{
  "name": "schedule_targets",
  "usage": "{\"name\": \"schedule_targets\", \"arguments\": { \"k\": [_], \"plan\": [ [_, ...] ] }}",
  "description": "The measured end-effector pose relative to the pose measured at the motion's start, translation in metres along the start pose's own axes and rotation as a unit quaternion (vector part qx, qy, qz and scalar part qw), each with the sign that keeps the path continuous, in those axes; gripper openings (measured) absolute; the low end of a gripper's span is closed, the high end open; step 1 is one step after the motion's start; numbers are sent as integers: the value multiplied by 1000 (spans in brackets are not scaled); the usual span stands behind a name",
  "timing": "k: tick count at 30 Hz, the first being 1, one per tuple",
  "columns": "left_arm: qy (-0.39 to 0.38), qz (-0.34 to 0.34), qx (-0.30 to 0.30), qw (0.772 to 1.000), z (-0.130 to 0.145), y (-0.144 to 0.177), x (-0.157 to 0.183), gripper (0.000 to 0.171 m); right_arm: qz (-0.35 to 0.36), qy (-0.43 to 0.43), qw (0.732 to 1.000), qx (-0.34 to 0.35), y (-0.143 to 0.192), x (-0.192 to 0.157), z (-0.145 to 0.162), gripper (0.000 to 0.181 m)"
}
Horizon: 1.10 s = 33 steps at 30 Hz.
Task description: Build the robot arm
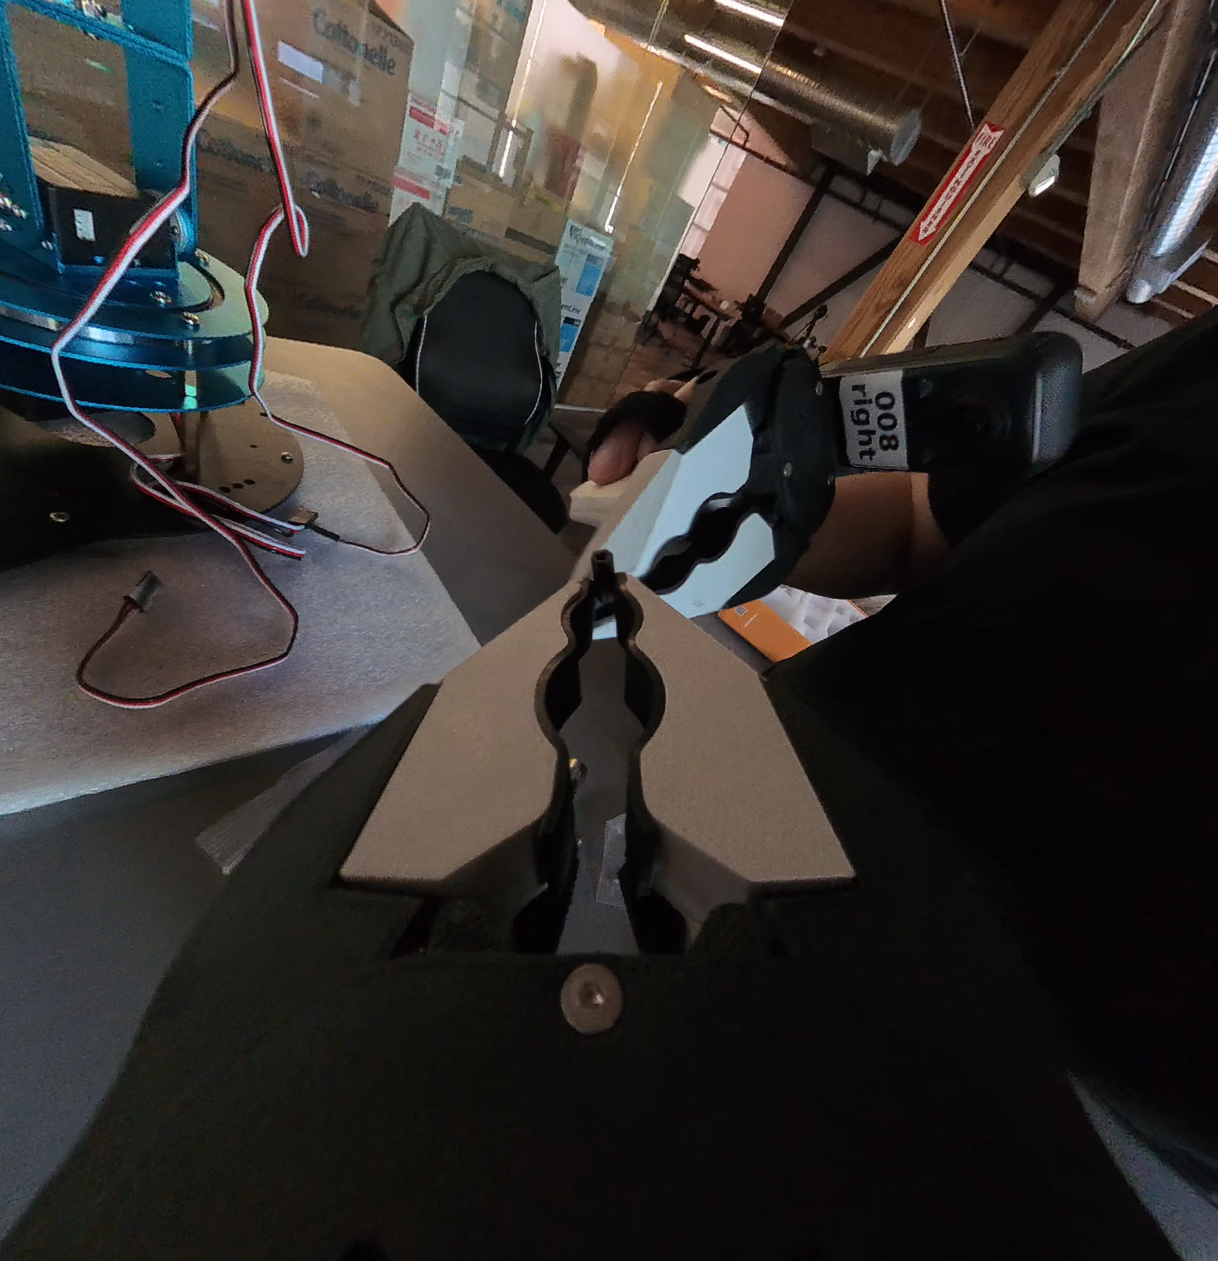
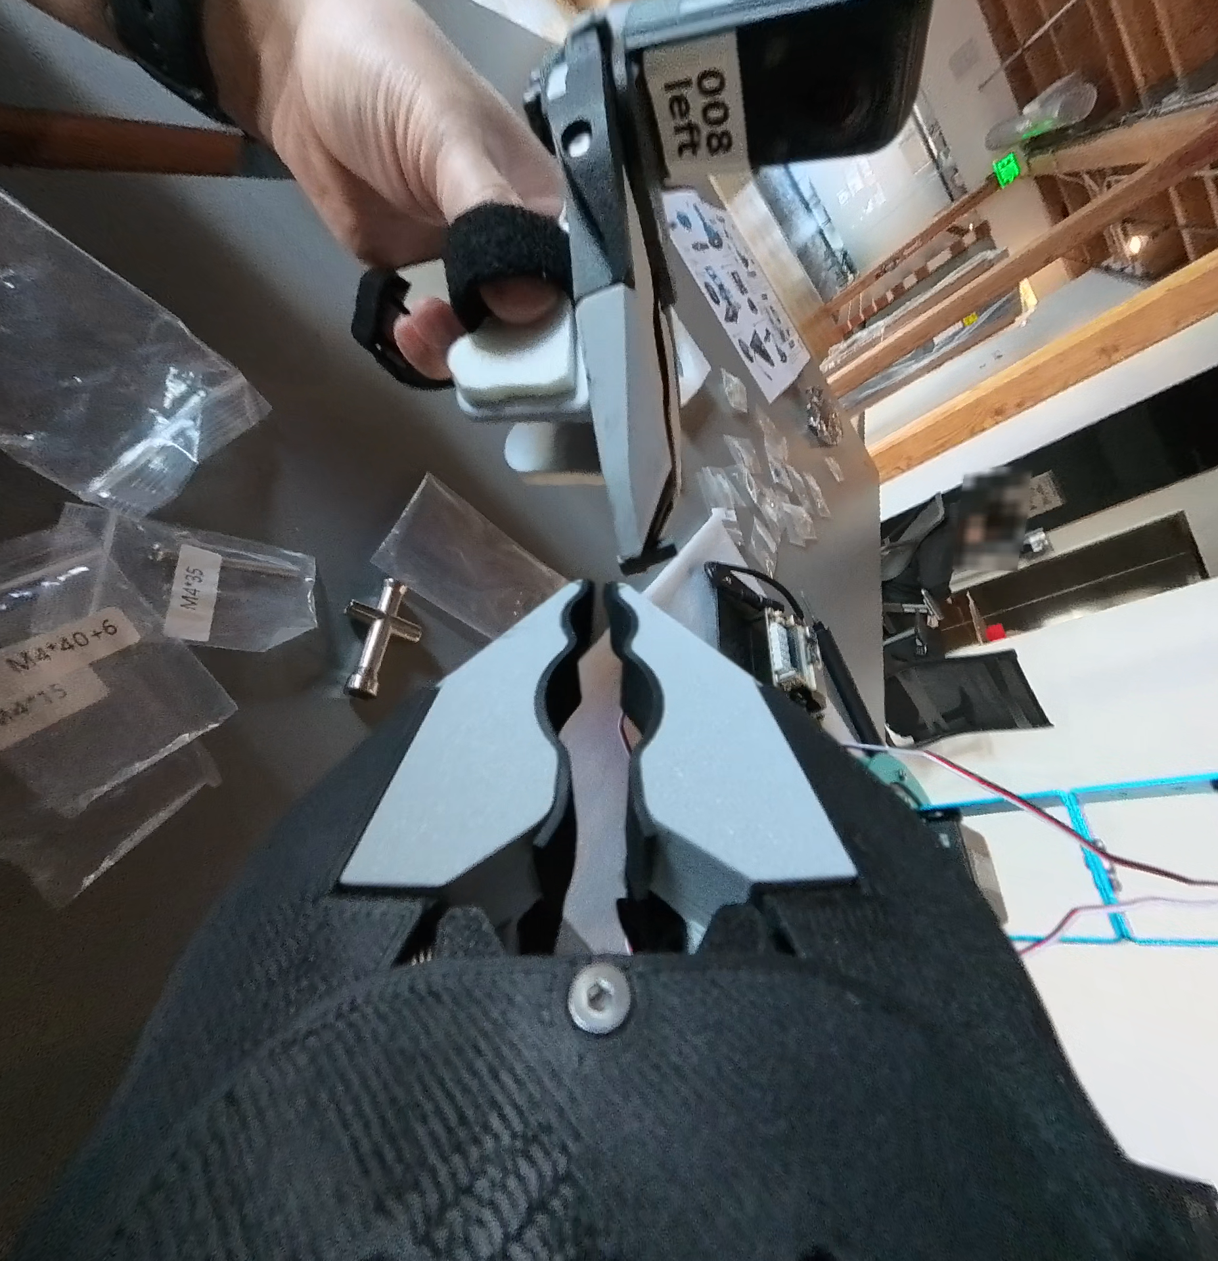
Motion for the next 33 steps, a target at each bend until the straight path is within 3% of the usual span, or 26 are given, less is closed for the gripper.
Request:
{"name": "schedule_targets", "arguments": {
  "k": [2, 5, 14, 21, 33],
  "plan": [
    [19, 7, -5, 1000, 0, 1, 0, 3, 8, -6, 1000, -13, -1, 2, 5, 18],
    [44, 32, -12, 998, 0, 2, 4, 3, 41, 12, 999, 28, 9, 10, -6, 24],
    [47, 42, -32, 997, 6, -1, 4, 4, 14, 39, 999, 28, 12, 6, -15, 15],
    [68, 75, -2, 995, 0, 2, 5, 3, 15, 13, 999, 38, 15, 9, -16, 15],
    [66, 66, 2, 996, 1, 0, 3, 2, 17, 4, 999, 39, 14, 9, -14, 15]
  ]
}}
Point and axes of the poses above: each gripper's, where its closed fingertips meet, y back along the fingers, z out of its underside, x = y × z across the jaws, the point moved 4 cm from there along y, back along the fingers, and after that the axes turned 14 degrees about y, right-handed, at the moved point
